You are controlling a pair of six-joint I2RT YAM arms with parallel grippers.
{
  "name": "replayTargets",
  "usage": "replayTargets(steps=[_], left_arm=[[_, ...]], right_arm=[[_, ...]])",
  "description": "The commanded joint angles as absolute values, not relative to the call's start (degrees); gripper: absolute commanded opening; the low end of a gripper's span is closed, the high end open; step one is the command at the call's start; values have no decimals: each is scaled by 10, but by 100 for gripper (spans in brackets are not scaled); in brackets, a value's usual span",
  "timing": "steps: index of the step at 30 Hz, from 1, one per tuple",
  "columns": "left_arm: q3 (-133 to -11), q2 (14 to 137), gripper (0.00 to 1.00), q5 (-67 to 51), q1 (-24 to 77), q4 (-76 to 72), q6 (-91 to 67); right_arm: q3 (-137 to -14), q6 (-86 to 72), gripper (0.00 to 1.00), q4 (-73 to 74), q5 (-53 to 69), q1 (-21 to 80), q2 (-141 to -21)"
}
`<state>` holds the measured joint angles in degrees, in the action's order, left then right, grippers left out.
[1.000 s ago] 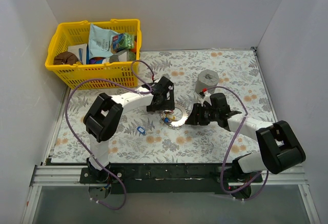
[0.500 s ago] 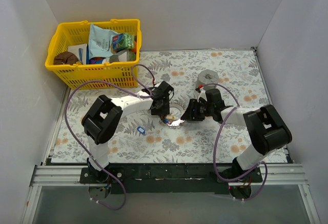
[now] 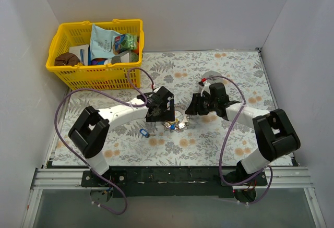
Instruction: Put the keys on the keyring
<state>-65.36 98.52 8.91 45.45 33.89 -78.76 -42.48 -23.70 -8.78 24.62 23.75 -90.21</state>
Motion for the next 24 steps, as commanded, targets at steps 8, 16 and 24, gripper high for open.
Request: replayTargets(steps=[8,16,24], left_arm=[[-664,918,85,120,451,334,-777],[-662,936,86,103,445,326,-777],[-661,940,86,94,441,324,-776]], right_arm=[[-396,-190,51,-48,216,244,-836],[-410,-185,49,-47,221,253,-848],[-417,-175,48,-33,213,265,-845]])
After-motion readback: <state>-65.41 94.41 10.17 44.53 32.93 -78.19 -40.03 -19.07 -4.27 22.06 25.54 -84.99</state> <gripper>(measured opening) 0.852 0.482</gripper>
